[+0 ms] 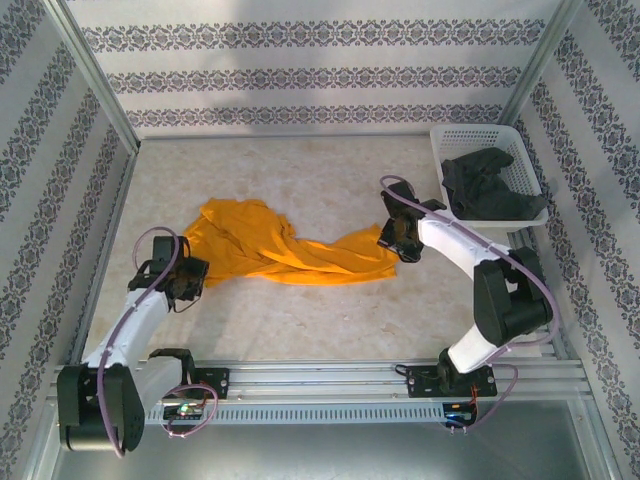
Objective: Fold and stack the t-shirts
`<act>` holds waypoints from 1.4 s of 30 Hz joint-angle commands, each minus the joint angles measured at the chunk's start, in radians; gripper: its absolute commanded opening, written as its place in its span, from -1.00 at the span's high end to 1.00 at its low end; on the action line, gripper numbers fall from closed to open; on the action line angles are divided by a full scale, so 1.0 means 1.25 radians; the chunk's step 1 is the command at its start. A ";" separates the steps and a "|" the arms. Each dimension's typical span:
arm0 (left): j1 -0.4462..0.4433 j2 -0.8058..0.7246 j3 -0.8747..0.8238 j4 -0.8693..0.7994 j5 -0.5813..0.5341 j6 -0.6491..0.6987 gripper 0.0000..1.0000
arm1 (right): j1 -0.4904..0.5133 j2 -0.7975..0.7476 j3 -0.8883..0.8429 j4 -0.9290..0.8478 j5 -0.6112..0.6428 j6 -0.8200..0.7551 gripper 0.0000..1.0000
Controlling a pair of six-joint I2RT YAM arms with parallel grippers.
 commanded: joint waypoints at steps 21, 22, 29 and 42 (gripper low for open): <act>-0.091 0.652 0.491 0.101 0.139 0.137 0.34 | 0.083 0.044 -0.025 0.136 -0.266 0.008 -0.21; -0.092 0.660 0.497 0.102 0.142 0.139 0.55 | 0.078 0.036 -0.035 0.134 -0.260 0.015 -0.19; -0.090 0.628 0.515 0.089 0.119 0.151 1.00 | 0.008 -0.067 -0.137 0.096 -0.164 0.059 -0.03; -0.079 0.596 0.550 0.195 0.165 0.062 1.00 | -0.081 -0.001 -0.156 0.124 -0.149 0.091 -0.09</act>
